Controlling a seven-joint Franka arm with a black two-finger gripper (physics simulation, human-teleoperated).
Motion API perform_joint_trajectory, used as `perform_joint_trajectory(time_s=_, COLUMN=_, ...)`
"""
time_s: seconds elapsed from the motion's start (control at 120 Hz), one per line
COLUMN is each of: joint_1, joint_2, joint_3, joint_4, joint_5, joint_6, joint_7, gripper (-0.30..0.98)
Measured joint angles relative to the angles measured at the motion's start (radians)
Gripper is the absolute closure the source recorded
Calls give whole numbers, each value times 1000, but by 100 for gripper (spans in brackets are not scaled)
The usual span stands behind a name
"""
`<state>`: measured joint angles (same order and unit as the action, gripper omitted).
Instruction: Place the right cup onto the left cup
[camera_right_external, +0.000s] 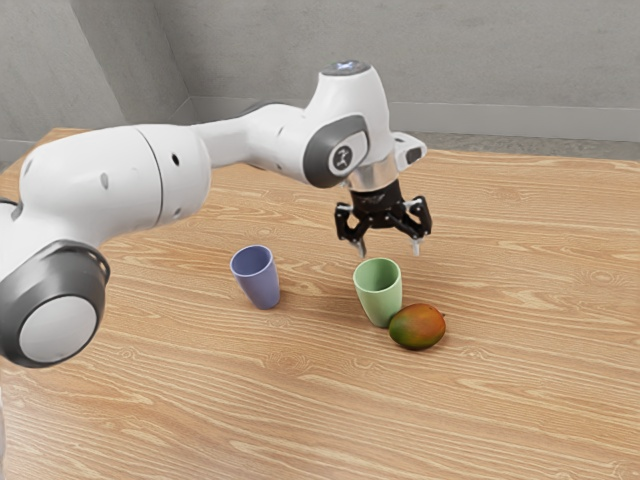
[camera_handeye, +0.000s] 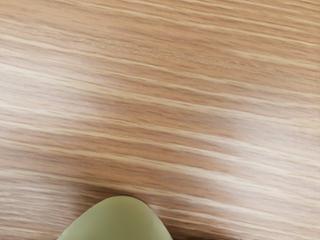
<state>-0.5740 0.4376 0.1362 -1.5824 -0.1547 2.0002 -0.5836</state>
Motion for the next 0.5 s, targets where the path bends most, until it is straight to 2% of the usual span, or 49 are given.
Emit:
perform_joint_trajectory(time_s=0.25, joint_1=-11, joint_2=14, joint_3=-10, joint_4=-1, joint_5=5, joint_6=13, joint_7=-85, gripper=-1)
perform_joint_trajectory(time_s=0.5, joint_1=-11, joint_2=47, joint_3=-15, joint_4=-1, joint_5=5, joint_6=26, joint_7=-143, gripper=3)
